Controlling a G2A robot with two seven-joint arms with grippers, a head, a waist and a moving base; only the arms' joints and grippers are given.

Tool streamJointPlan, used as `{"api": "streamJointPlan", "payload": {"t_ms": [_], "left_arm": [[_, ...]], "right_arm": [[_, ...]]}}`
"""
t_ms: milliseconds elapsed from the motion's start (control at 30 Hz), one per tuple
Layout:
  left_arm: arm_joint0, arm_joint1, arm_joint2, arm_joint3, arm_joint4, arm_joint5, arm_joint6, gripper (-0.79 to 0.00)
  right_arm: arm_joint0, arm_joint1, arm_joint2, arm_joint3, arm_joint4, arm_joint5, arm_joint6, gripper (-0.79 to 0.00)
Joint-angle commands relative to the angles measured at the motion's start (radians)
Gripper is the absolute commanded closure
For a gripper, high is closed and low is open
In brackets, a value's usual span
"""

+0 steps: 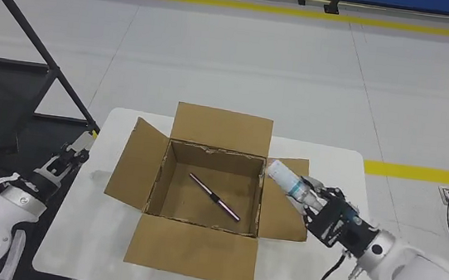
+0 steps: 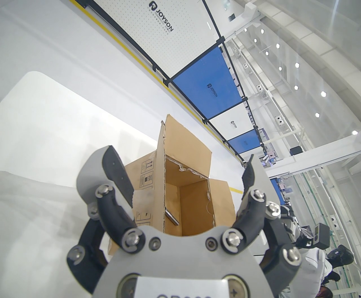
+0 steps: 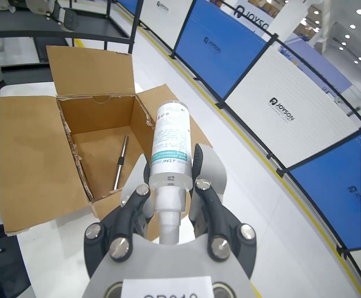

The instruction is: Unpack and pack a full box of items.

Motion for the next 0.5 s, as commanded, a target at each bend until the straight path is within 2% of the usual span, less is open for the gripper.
{"api": "streamJointPlan", "payload": {"t_ms": [0,300,467], "left_arm": [[0.000,0.000,0.000,0.000,0.000,0.000,0.000,-0.785],[0.000,0.000,0.000,0.000,0.000,0.000,0.000,-0.785],[0.000,0.000,0.000,0.000,0.000,0.000,0.000,-0.785]], "right_arm": [[0.116,-0.005,-0.094,0.053,0.029,-0.015,0.092,0.000],[0.445,-0.049,-0.434,0.253,0.104,-0.002,0.433,0.000],[0.586,-0.088,-0.599,0.360,0.115,0.046,0.553,0.000]]}}
